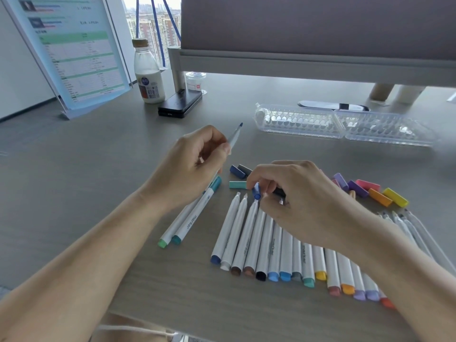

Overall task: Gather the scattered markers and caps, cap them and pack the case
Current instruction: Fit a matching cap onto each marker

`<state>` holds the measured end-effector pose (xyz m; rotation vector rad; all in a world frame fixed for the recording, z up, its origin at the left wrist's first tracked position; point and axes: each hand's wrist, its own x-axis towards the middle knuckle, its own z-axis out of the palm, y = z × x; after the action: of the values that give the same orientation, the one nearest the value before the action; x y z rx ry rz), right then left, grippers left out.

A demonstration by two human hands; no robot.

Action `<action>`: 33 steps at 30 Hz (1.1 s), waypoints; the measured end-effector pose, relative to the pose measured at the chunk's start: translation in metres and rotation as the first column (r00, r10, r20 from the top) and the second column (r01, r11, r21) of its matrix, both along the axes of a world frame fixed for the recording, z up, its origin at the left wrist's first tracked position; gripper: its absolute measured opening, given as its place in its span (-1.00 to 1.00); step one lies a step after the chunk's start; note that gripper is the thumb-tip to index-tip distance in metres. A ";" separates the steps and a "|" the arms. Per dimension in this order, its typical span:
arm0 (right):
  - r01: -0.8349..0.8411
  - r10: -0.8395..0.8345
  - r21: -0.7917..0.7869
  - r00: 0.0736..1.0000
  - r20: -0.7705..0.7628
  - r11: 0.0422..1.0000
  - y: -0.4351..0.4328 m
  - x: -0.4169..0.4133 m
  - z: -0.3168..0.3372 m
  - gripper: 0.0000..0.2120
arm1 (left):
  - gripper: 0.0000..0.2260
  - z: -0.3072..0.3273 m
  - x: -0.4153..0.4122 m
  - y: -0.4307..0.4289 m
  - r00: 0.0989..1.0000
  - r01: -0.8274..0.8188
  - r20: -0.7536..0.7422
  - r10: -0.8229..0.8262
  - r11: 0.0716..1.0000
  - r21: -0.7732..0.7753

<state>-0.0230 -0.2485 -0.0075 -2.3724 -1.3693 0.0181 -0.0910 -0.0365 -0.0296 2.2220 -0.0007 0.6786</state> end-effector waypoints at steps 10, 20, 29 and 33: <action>0.029 -0.030 0.069 0.999 0.014 0.997 -0.003 0.002 -0.001 -0.81 | -0.88 -0.002 -0.001 0.002 0.998 -0.056 0.005 0.056 0.994 0.099; 0.117 -0.115 0.189 0.993 -0.023 0.975 -0.003 0.011 -0.003 -0.86 | -0.89 -0.002 -0.002 0.002 0.999 -0.041 -0.015 0.043 0.994 0.097; 0.342 -0.179 0.474 0.917 -0.356 0.811 -0.009 0.032 0.003 -0.88 | -0.93 0.000 -0.008 0.002 1.000 0.012 -0.030 -0.008 0.992 0.122; 0.417 -0.084 0.528 0.835 -0.543 0.740 -0.010 0.033 0.004 -0.86 | -0.94 0.004 -0.012 -0.003 0.999 0.049 -0.027 -0.047 0.993 0.107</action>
<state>0.0102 -0.2589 -0.0038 -1.7783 -0.6385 0.0650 -0.1027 -0.0395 -0.0257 2.3262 -0.0798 0.6381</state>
